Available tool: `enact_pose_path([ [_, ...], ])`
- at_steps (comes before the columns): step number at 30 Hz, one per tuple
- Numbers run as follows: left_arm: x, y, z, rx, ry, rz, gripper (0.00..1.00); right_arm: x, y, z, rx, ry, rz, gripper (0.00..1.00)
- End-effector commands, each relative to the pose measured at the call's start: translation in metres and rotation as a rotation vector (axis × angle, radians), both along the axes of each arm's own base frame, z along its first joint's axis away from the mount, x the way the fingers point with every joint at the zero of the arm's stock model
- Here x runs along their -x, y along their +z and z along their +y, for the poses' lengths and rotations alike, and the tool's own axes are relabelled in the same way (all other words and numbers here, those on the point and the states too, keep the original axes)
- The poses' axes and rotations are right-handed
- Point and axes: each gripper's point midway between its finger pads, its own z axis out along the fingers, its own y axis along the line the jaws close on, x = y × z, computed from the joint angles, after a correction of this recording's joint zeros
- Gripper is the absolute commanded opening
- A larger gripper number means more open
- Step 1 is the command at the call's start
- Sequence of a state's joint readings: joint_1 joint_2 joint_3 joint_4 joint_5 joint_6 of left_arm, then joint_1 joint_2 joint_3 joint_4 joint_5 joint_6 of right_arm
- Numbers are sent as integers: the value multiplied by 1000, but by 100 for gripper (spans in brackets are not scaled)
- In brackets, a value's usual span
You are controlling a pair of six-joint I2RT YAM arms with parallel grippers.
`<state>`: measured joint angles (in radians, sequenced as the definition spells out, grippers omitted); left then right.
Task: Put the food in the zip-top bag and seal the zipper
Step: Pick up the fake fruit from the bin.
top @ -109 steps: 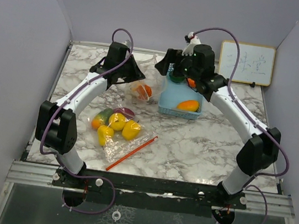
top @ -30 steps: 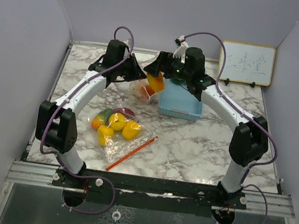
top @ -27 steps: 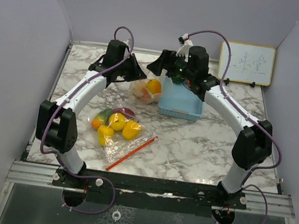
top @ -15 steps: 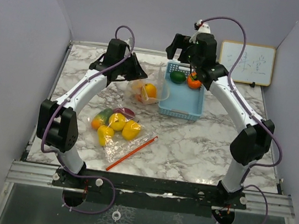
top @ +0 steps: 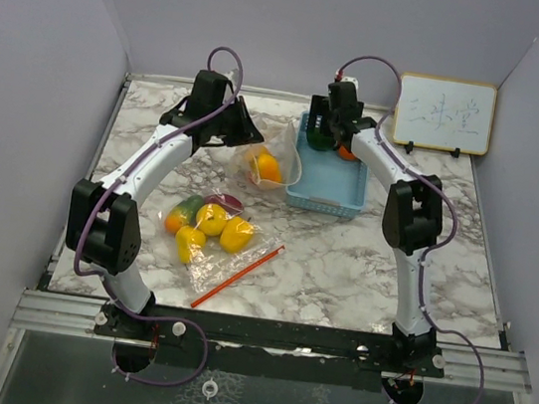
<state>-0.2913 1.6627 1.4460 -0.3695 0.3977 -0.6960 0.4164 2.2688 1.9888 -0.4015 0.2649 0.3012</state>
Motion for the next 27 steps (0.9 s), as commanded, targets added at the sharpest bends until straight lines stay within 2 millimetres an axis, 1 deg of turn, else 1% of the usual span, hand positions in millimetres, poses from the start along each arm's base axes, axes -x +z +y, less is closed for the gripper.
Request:
enact_pose_path([
  [1,0,7,2,11,-16,-25,0,-23,-10,2,3,14,-36,92],
  [6,-1,3,5,10,-9,-16,0,-32,-35,1,33,34,-26,91],
  [10,-2,1,6,13,-9,-8,0,-35,-52,-1,51,38,-5,91],
  [15,-3,0,5,19,-13,-3,0,-35,-67,0,55,58,14,90],
  [16,-4,0,5,21,-13,-2,0,-34,-68,0,53,58,20,88],
  [20,-3,0,5,24,-12,0,0,-23,-67,0,41,69,45,67],
  [21,-3,0,5,25,-13,-1,0,-20,-66,0,40,73,49,59],
  [24,-3,-1,5,30,-13,2,0,-6,-63,-3,32,77,75,39],
  [25,-2,-1,5,32,-14,3,0,0,-62,-4,23,77,85,34],
  [27,-2,0,5,32,-14,0,0,11,-51,-3,-1,88,86,27],
])
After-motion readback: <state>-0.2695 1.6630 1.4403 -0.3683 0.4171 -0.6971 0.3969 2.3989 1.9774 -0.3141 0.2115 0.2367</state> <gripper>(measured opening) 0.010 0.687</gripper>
